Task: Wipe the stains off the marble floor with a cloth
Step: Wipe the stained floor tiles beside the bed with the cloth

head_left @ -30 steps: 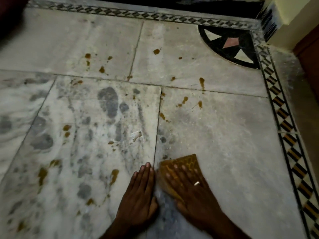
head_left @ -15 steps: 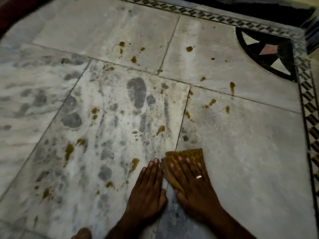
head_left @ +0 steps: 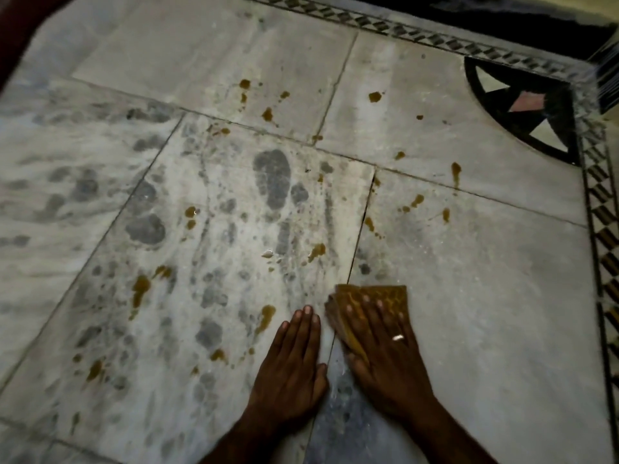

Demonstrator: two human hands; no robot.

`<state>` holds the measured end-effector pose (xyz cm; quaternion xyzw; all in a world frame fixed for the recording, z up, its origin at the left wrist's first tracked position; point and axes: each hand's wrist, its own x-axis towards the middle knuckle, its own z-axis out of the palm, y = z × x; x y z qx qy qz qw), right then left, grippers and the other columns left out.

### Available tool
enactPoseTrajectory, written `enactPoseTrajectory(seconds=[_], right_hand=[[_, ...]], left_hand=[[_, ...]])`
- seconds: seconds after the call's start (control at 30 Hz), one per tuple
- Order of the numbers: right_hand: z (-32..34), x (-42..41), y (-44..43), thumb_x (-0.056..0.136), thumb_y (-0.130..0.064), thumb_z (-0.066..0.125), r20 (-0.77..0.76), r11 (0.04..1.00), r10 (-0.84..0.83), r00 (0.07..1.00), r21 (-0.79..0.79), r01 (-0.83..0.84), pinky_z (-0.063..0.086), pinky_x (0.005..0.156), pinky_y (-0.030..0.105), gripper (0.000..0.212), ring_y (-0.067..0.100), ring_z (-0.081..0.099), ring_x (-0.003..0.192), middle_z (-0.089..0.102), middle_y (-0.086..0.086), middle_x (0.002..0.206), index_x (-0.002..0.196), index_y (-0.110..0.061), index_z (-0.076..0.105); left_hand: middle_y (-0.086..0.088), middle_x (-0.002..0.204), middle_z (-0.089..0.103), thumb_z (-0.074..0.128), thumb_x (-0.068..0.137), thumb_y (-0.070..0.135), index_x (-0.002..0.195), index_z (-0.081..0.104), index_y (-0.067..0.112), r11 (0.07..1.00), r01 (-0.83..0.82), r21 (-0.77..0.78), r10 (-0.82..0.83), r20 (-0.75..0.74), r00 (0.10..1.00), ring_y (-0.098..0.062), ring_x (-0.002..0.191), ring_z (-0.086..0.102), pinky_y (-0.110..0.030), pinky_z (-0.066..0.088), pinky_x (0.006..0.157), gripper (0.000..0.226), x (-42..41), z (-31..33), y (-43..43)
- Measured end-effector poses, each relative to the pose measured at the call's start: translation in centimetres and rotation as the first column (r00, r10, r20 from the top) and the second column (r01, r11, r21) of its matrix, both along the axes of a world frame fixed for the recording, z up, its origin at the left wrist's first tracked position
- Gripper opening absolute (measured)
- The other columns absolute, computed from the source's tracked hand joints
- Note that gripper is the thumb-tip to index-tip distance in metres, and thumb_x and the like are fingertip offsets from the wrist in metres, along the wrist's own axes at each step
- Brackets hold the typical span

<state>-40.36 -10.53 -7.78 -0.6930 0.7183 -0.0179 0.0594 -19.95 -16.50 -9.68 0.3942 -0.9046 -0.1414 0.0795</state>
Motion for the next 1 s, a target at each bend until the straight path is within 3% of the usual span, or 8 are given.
enactPoseTrajectory(seconds=[0.17, 0.3, 0.47, 0.53, 0.63, 0.73, 0.83, 1.0], right_hand=[[-0.3, -1.5, -5.9, 0.1, -0.048, 0.03, 0.016, 0.963, -0.268, 0.963, 0.019, 0.268, 0.02, 0.121, 0.059, 0.07, 0.031, 0.023, 0.155, 0.02, 0.01, 0.17, 0.163, -0.021, 0.021], [-0.2, 0.8, -10.0, 0.096, -0.048, 0.032, 0.049, 0.975, -0.223, 0.974, 0.02, 0.222, 0.009, 0.123, 0.054, 0.075, 0.03, 0.014, 0.156, 0.017, 0.011, 0.171, 0.164, -0.022, 0.015], [-0.1, 3.6, -3.0, 0.101, -0.047, 0.033, -0.006, 0.999, -0.045, 0.999, 0.019, 0.045, 0.016, 0.122, 0.053, 0.069, 0.031, 0.021, 0.156, 0.016, 0.008, 0.171, 0.164, -0.022, 0.02], [-0.3, 4.5, -0.7, 0.104, -0.047, 0.025, -0.021, 0.995, -0.092, 0.996, 0.024, 0.093, 0.021, 0.12, 0.055, 0.064, 0.032, 0.026, 0.154, 0.02, 0.009, 0.17, 0.162, -0.021, 0.025], [-0.2, 7.2, -0.5, 0.091, -0.045, 0.04, -0.031, 0.97, -0.238, 0.971, 0.04, 0.239, 0.03, 0.115, 0.062, 0.074, 0.037, 0.034, 0.15, 0.029, 0.017, 0.166, 0.159, -0.016, 0.034], [0.1, 10.3, -2.0, 0.084, -0.045, 0.046, -0.005, 0.991, -0.106, 0.994, 0.075, 0.106, 0.024, 0.117, 0.059, 0.081, 0.036, 0.032, 0.151, 0.029, 0.017, 0.166, 0.159, -0.016, 0.034], [0.2, 12.1, -3.6, 0.084, -0.046, 0.047, 0.03, 0.993, -0.094, 0.995, 0.075, 0.092, 0.02, 0.12, 0.057, 0.084, 0.033, 0.027, 0.154, 0.026, 0.016, 0.167, 0.161, -0.016, 0.031], [0.0, 11.9, -0.1, 0.09, -0.048, 0.047, 0.061, 0.993, 0.108, 0.992, 0.042, -0.111, 0.019, 0.121, 0.054, 0.081, 0.03, 0.024, 0.155, 0.018, 0.008, 0.171, 0.163, -0.022, 0.023]], left_hand=[[-0.018, 0.166, 0.022, 0.048, 0.096, 0.035, 0.156, 0.026, 0.0, 1.0, 0.015, -0.001, -0.015, -0.004, 1.0, -0.03, 0.154, 0.019, -0.049, 0.029, 0.12, 0.073, -0.1, 0.0, -1.0], [-0.019, 0.164, 0.024, 0.045, 0.096, 0.034, 0.155, 0.029, -0.001, 0.999, 0.011, -0.036, -0.011, -0.01, 1.0, -0.031, 0.154, 0.021, -0.047, 0.025, 0.122, 0.071, -0.3, 0.0, -0.9], [-0.02, 0.163, 0.028, 0.052, 0.095, 0.034, 0.151, 0.037, -0.002, 0.998, 0.049, -0.042, -0.049, -0.008, 0.999, -0.031, 0.153, 0.023, -0.048, 0.03, 0.12, 0.069, 1.4, -0.5, -0.2], [-0.019, 0.163, 0.028, 0.052, 0.094, 0.036, 0.152, 0.036, -0.001, 0.998, 0.042, -0.038, -0.041, 0.015, 0.999, -0.03, 0.153, 0.024, -0.047, 0.03, 0.119, 0.07, 2.8, -0.3, 0.4], [-0.019, 0.163, 0.029, 0.049, 0.096, 0.037, 0.152, 0.036, 0.0, 0.999, -0.01, -0.04, 0.011, 0.035, 0.999, -0.03, 0.153, 0.024, -0.046, 0.027, 0.121, 0.069, 4.7, -0.1, 0.9], [-0.019, 0.162, 0.029, 0.045, 0.097, 0.036, 0.151, 0.036, -0.002, 0.996, -0.079, -0.044, 0.081, 0.025, 0.996, -0.03, 0.152, 0.025, -0.046, 0.025, 0.122, 0.066, 6.6, -0.2, 0.9], [-0.022, 0.161, 0.03, 0.042, 0.097, 0.033, 0.151, 0.036, -0.004, 0.991, -0.108, -0.075, 0.113, 0.056, 0.992, -0.033, 0.152, 0.027, -0.048, 0.027, 0.121, 0.065, 8.2, -0.2, 0.3], [-0.02, 0.164, 0.025, 0.043, 0.097, 0.038, 0.154, 0.031, -0.002, 0.983, -0.171, -0.075, 0.177, 0.092, 0.98, -0.033, 0.153, 0.024, -0.047, 0.021, 0.123, 0.07, 11.2, 0.2, 0.1]])
